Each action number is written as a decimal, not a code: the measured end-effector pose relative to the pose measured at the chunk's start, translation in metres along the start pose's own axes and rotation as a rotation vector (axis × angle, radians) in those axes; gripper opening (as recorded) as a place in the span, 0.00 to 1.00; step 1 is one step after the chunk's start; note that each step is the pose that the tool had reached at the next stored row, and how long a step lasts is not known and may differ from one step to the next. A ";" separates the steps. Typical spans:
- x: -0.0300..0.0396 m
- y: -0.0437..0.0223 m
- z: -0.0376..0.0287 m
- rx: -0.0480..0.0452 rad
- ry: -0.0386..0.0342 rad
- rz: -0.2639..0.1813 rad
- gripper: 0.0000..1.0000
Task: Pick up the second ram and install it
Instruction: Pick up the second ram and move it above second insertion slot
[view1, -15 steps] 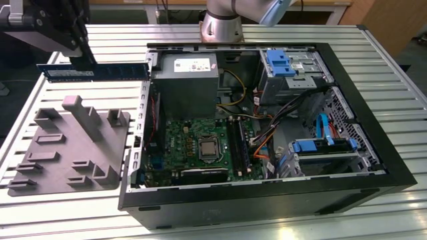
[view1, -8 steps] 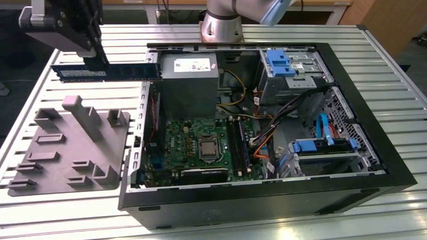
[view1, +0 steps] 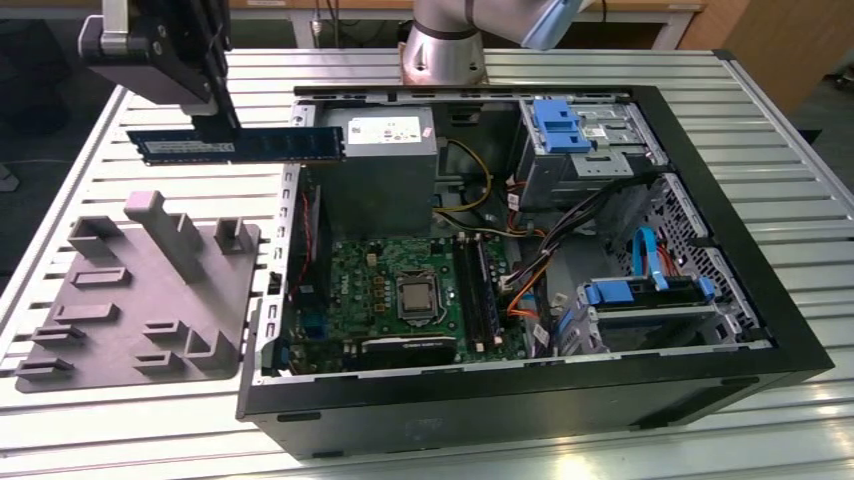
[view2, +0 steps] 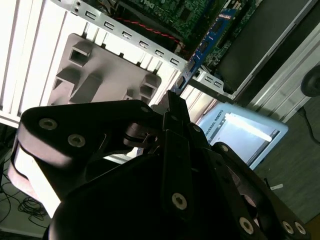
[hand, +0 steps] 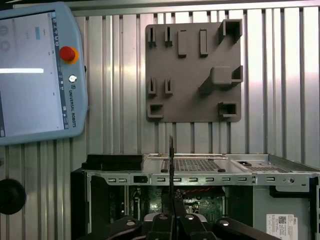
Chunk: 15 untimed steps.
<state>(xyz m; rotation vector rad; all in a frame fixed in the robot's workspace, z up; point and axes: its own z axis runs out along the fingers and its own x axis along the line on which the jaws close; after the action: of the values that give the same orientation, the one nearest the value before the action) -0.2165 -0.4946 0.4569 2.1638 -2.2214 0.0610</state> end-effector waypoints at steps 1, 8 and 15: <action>-0.0001 -0.0025 0.0005 0.0000 0.0000 0.000 0.12; -0.0005 -0.0135 0.0032 -0.0001 0.0001 0.000 0.12; -0.0010 -0.0243 0.0066 -0.0002 0.0000 0.000 0.12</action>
<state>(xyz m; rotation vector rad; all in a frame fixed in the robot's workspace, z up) -0.1921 -0.4946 0.4502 2.1637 -2.2212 0.0608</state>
